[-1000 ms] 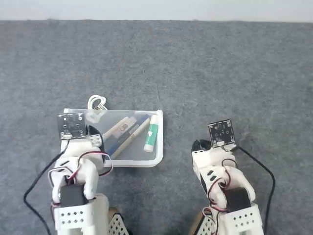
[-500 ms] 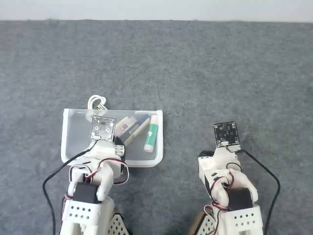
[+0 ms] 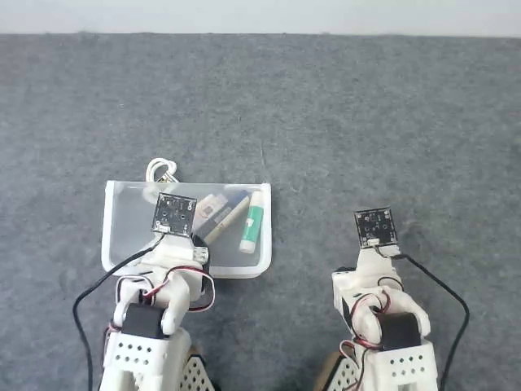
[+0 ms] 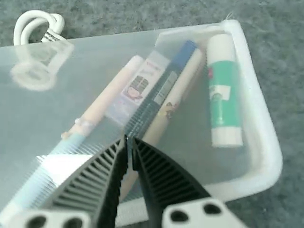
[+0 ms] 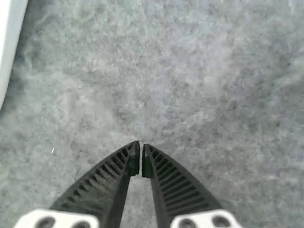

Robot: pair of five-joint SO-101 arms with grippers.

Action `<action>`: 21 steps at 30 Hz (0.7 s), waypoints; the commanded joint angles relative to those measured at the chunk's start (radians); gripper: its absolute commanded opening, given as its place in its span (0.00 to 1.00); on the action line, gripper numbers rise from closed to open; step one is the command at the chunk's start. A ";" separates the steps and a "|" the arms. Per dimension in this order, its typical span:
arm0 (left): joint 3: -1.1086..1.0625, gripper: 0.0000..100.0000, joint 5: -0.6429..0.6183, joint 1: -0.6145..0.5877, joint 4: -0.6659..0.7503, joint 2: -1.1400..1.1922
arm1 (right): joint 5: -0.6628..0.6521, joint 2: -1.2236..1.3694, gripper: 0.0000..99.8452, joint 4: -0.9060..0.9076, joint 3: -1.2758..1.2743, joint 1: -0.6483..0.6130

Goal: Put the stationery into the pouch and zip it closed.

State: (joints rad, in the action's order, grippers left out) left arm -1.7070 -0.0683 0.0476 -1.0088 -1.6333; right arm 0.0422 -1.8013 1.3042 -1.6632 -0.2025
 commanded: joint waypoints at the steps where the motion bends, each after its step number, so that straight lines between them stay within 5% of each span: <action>1: 0.016 0.01 -0.014 0.002 -0.005 -0.018 | 0.009 -0.013 0.01 0.005 -0.020 0.005; 21: 0.016 0.01 -0.014 0.009 -0.003 -0.018 | 0.009 -0.013 0.01 0.005 -0.020 0.005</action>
State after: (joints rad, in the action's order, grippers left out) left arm -1.7070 -0.0683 0.0522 -1.0088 -1.6333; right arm 0.0422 -1.8013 1.3042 -1.6632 -0.2025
